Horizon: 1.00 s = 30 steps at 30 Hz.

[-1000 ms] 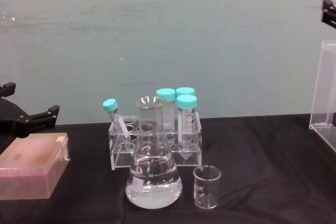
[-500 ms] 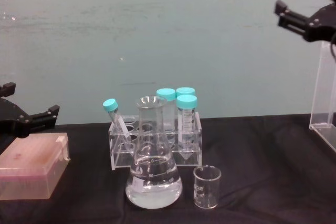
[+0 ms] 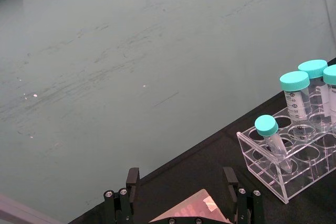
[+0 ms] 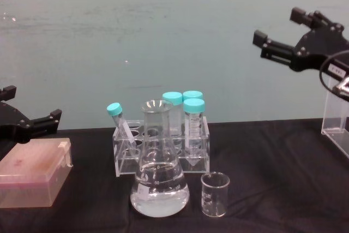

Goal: Place the experimental apparatus aside using one hand.

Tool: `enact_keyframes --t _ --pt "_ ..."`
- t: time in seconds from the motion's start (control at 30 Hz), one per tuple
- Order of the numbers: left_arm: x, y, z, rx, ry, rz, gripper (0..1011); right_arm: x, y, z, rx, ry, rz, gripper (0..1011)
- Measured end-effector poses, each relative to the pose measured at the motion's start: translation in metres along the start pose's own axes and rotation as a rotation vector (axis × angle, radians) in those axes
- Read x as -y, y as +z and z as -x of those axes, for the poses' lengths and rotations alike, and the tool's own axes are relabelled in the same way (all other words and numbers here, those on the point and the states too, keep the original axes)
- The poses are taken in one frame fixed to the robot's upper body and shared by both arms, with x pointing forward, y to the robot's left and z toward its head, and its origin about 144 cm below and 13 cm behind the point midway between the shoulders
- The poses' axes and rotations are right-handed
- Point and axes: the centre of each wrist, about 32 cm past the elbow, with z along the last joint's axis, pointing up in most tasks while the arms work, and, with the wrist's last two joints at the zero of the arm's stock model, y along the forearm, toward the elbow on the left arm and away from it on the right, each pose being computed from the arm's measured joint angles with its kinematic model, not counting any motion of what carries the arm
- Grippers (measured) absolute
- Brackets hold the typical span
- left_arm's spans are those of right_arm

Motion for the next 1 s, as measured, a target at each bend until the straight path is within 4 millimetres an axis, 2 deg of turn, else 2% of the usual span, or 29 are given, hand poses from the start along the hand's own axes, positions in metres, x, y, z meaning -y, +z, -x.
enact_keyframes --t 1.0 --pt "0.0 0.0 0.0 0.0 0.0 0.0 1000 0.038 -0.016 -0.008 -0.147 0.315 0.136 1003"
